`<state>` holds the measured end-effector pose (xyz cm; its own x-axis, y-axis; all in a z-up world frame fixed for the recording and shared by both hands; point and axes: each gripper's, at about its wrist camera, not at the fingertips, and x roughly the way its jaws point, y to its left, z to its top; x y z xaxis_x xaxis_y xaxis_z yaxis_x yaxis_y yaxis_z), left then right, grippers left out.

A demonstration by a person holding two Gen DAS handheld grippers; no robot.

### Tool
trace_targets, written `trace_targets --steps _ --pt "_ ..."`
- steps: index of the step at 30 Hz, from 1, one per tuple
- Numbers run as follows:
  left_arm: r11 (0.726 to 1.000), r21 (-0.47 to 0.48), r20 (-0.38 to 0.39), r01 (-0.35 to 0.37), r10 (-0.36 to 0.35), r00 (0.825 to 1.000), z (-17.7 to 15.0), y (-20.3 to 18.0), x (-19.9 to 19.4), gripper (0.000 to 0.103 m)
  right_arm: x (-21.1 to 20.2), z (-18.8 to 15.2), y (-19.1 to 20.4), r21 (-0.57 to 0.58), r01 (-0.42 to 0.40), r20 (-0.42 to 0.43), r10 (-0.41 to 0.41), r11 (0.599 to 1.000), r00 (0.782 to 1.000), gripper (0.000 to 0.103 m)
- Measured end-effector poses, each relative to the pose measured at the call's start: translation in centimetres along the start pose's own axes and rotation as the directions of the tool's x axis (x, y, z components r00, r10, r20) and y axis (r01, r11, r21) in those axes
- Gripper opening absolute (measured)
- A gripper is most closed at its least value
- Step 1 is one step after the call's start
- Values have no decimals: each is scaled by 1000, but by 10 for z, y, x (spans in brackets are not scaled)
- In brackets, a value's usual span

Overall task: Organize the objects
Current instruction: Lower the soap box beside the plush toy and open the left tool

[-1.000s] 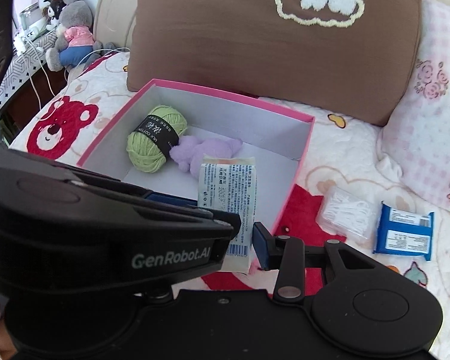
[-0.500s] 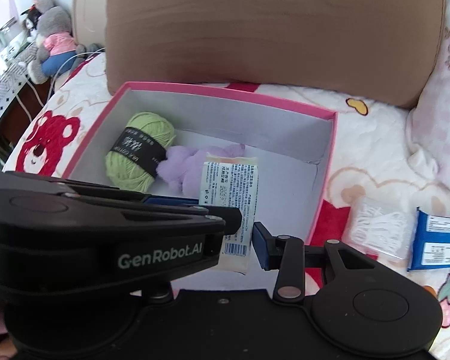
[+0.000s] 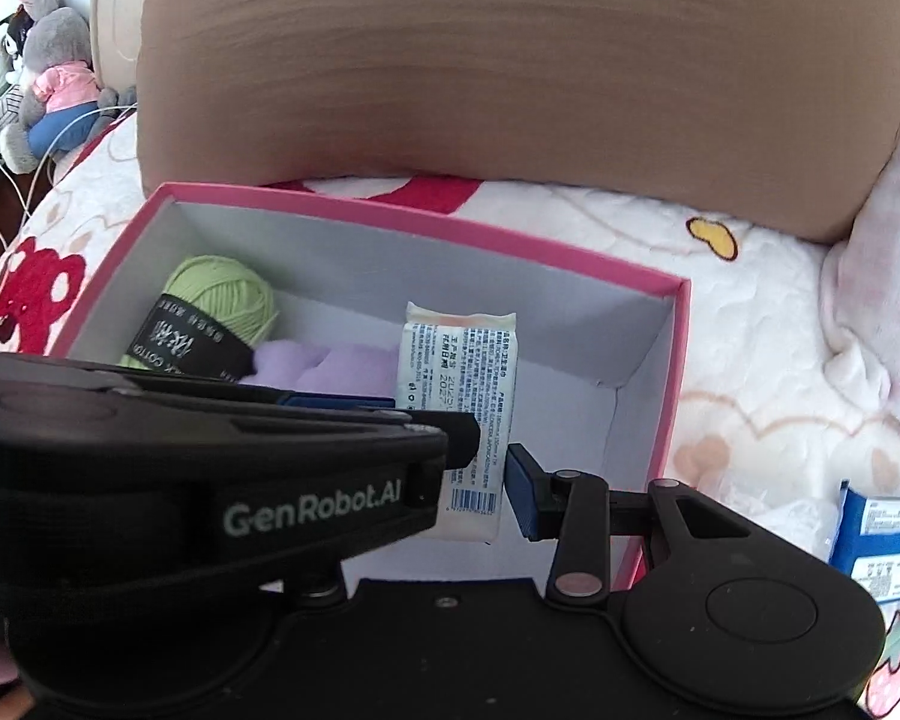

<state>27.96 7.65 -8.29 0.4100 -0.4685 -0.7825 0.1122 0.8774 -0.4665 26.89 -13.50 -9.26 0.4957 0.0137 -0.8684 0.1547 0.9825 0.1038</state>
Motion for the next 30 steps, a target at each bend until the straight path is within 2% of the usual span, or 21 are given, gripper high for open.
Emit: trace_targets --steps 4,9,16,20,26,27,28,30 --pt "1000 -19 9 24 -23 1000 -3 6 -5 26 -1 -1 6 -25 21 2 -21 999 1000 46" --pt "1000 2 10 -19 19 1000 -4 11 -3 26 4 -4 23 -84 45 17 -43 995 999 45" --pt "999 -45 -23 16 -17 1000 4 29 17 26 29 3 19 -55 59 -36 -61 997 997 48" --pt "998 -54 -35 14 -16 999 5 33 25 26 38 3 30 -136 93 -44 -99 986 994 50" --pt "996 -82 -56 20 -25 998 7 37 33 25 46 7 15 -91 68 -65 -74 994 995 51" --pt "996 -86 -55 20 -25 998 8 37 33 25 45 7 13 -87 64 -63 -70 994 996 54" --pt "995 -95 -52 18 -23 998 8 38 32 25 44 8 12 -87 55 -64 -61 995 996 62" --pt "995 -102 -44 8 -13 999 9 36 28 26 37 8 12 -114 62 -41 -67 992 997 64"
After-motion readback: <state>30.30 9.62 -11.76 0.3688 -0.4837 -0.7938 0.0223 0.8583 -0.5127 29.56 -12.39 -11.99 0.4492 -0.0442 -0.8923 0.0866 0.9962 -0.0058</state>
